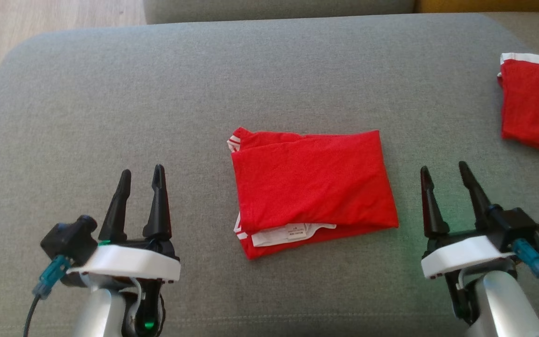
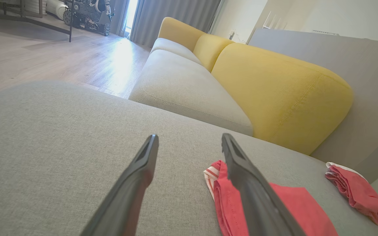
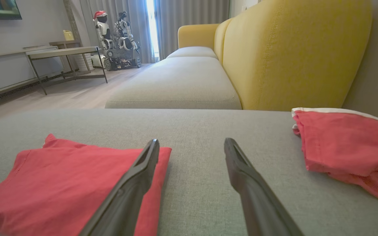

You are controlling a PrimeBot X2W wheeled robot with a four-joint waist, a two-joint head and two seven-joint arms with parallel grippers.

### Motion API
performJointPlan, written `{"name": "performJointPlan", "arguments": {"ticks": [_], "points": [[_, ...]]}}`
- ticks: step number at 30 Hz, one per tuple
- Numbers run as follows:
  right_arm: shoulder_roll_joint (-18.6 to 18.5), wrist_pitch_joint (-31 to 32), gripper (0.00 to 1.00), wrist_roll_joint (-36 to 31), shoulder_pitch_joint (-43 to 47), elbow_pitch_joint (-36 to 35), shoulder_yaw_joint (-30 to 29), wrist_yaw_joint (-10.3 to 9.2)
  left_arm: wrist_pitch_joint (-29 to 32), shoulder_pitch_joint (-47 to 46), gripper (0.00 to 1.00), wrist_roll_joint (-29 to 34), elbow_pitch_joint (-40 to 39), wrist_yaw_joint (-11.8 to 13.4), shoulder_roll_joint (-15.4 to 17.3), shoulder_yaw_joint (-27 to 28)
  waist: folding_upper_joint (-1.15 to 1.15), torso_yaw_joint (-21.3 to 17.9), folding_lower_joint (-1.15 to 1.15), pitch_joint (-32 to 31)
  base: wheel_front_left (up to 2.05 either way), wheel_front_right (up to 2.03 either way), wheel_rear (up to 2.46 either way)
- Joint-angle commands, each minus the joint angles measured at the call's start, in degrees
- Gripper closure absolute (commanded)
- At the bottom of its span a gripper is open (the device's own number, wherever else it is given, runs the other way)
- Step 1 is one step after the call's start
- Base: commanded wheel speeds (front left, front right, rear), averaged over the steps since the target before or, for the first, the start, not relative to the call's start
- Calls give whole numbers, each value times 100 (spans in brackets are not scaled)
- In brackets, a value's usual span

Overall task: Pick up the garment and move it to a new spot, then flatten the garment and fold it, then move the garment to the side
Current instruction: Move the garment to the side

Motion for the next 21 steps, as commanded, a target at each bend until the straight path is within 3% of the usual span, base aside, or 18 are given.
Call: {"name": "performJointPlan", "arguments": {"ticks": [1,21], "points": [[7,-62,0,39,-219,-74,179,-4,-52,-255,0,-3,-217,8,31,174,0,15,0,20,0,0,0],[21,389,0,901,-1031,1364,829,-4,-52,-465,0,18,-218,13,31,64,0,229,0,406,0,0,0]]}}
